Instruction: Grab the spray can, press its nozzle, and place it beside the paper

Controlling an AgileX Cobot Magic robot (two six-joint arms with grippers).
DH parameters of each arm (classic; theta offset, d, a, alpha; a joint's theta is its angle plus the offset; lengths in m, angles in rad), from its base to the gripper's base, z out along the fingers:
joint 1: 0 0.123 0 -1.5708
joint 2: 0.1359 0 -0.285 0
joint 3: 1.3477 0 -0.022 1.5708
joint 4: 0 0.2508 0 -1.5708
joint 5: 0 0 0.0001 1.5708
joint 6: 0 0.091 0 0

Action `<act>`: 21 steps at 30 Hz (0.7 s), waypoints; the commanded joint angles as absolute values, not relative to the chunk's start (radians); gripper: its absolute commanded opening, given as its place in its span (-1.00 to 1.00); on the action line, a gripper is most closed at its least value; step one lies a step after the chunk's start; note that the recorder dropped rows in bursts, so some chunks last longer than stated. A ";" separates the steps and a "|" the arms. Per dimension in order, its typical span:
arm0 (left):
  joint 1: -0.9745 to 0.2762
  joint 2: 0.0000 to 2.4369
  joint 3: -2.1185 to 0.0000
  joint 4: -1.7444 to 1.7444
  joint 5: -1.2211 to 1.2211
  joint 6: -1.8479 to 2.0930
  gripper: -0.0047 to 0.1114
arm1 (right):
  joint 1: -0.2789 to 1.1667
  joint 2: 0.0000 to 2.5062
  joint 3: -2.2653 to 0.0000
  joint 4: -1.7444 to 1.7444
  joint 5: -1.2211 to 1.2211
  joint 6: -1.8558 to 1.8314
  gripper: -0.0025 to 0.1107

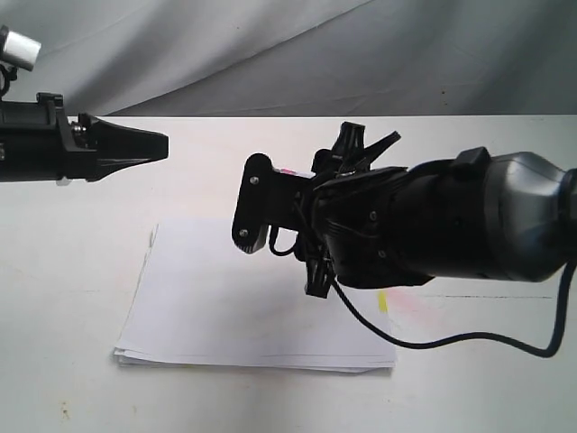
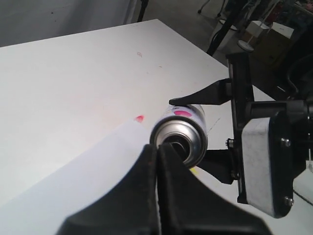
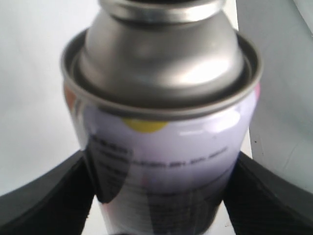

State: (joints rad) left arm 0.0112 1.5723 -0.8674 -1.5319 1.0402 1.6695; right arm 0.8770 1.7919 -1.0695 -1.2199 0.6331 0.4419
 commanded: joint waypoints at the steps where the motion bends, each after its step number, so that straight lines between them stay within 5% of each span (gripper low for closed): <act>1: 0.014 1.507 -0.864 -1.536 1.061 1.640 -0.92 | 0.879 1.709 -1.084 -1.171 0.637 0.457 -0.96; 21: 0.014 1.208 -0.585 -1.687 0.937 1.679 -0.92 | 0.693 1.216 -1.084 -0.572 0.582 0.450 -0.96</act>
State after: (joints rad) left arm 0.0112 1.2330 -0.6144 -1.6422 0.9518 1.6515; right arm 0.7289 1.2695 -1.0695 -0.6464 0.5976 0.4566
